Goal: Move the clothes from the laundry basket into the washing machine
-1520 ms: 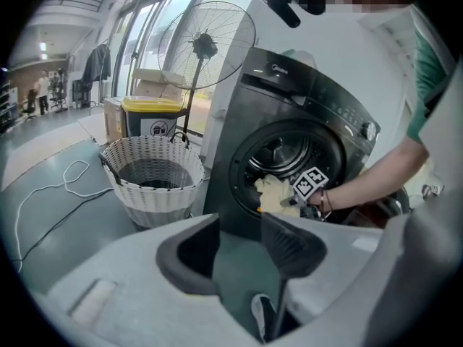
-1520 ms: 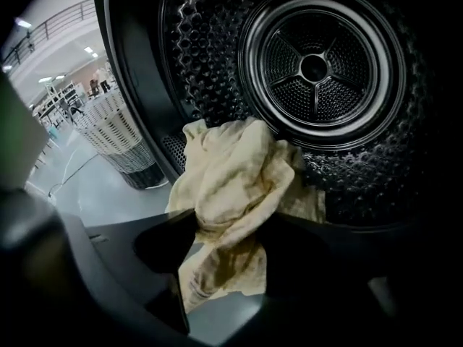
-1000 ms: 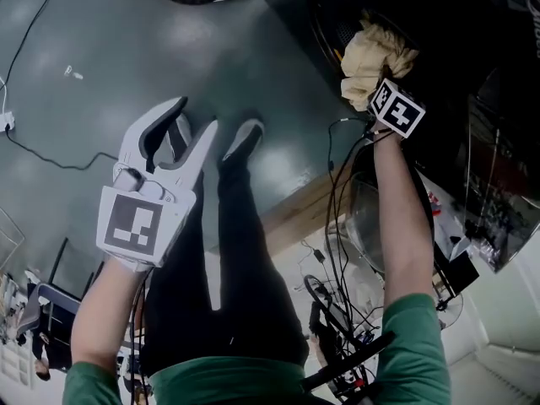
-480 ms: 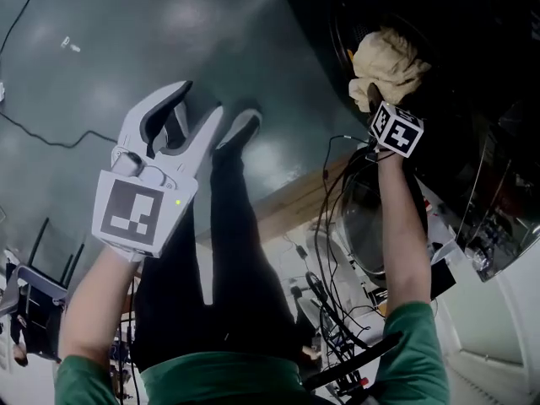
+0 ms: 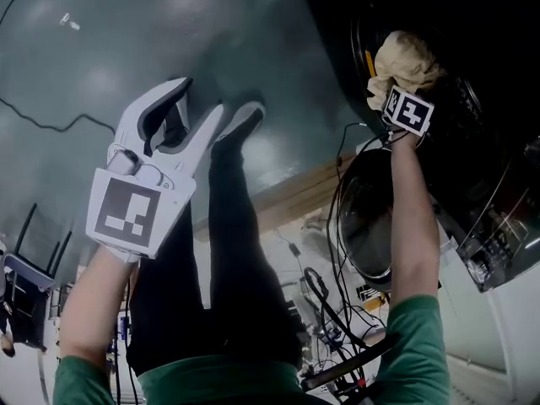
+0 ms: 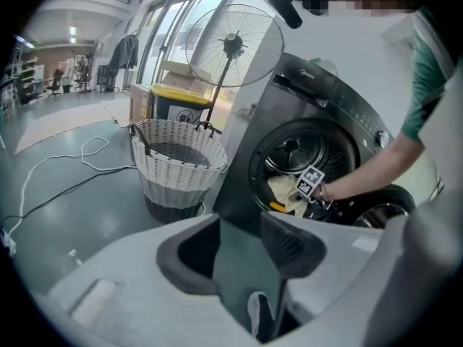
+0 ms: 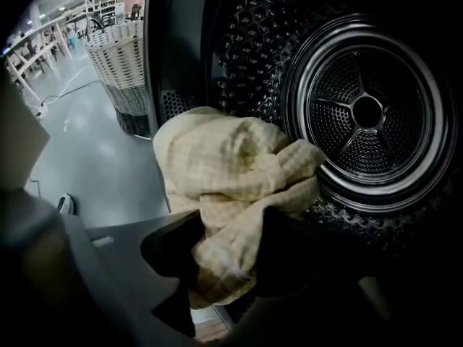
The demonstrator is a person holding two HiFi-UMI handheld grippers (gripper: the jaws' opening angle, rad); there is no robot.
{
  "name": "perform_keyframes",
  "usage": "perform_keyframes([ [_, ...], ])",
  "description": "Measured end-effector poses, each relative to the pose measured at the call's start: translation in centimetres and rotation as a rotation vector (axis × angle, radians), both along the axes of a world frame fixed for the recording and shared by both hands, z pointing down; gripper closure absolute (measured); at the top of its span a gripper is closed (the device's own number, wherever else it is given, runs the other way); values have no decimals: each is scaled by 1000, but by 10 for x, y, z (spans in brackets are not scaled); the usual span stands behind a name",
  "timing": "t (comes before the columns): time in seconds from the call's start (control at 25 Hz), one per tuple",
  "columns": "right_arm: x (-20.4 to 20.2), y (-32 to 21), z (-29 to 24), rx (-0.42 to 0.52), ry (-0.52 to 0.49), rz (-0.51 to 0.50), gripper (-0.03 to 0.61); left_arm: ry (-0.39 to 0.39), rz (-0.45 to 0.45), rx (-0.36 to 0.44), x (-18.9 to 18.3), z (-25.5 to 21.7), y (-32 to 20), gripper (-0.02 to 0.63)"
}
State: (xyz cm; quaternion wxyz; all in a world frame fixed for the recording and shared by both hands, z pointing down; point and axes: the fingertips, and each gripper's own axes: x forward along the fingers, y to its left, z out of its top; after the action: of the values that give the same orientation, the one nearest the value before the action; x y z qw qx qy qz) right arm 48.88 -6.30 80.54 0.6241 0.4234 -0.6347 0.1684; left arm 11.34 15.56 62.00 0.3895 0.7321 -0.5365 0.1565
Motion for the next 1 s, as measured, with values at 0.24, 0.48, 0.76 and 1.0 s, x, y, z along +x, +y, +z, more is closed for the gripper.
perform_keyframes([
  [0.24,-16,-29,-17,72,-20,-6,399,9,-5,-2,-9,7,5,438],
  [0.48,-23,-29,-22,95,-35,21,344,5,14,11,-14,-1,1,439],
  [0.76,-22,13,-37,141,-83,-42,252,-4,45,8,-3,-4,-1,440],
  [1.0,-6,44,-2,103,-3,-105,253,2,68,3,14,5,3,440],
])
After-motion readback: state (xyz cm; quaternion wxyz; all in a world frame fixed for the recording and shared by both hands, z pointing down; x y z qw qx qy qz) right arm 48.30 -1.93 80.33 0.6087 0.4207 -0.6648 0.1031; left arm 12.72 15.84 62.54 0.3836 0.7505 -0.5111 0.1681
